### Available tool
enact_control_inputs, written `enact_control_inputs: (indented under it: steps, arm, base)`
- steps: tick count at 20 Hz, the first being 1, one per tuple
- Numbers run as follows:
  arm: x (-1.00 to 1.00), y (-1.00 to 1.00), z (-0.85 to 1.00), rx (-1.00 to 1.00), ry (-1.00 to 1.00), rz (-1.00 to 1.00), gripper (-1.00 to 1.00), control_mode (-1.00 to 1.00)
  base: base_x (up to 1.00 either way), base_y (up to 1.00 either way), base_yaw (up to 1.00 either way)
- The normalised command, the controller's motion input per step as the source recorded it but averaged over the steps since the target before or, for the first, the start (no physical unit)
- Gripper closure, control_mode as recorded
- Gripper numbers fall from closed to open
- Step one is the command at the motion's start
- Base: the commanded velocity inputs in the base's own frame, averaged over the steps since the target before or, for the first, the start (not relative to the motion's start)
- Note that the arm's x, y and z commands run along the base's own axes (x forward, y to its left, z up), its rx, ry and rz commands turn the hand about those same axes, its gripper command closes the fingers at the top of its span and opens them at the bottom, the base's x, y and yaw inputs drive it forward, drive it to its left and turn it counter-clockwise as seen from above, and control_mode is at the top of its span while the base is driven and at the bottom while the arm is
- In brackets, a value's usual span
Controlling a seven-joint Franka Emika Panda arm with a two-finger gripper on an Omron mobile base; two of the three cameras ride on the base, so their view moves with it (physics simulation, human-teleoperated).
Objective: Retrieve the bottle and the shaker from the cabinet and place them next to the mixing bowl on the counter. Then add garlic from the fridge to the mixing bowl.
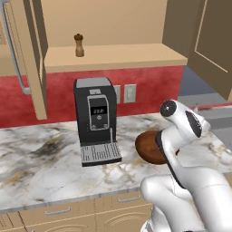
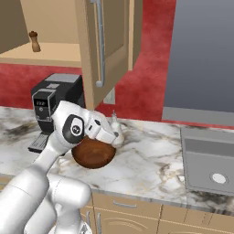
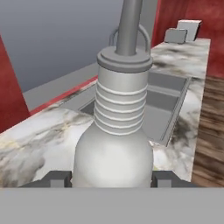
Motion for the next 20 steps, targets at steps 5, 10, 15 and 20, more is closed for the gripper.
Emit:
enact_control_inputs:
  steps: [5,10,15,20]
  arm:
    - [-0.03,-0.59,-0.32,0.02,-0.03,0.14,1.00,-1.00]
    - [0.00,-0.44,-0.40,0.00,0.00,0.17,1.00,-1.00]
    - [0.01,-0.56,-0.42,0.00,0.00,0.30,1.00,-1.00]
    - [0.01,-0.49,-0.24,0.01,0.00,0.43,1.00,-1.00]
  base:
    - [0.00,0.00,0.00]
    - [0.00,0.00,0.00]
    - [0.00,0.00,0.00]
    - [0.00,0.00,0.00]
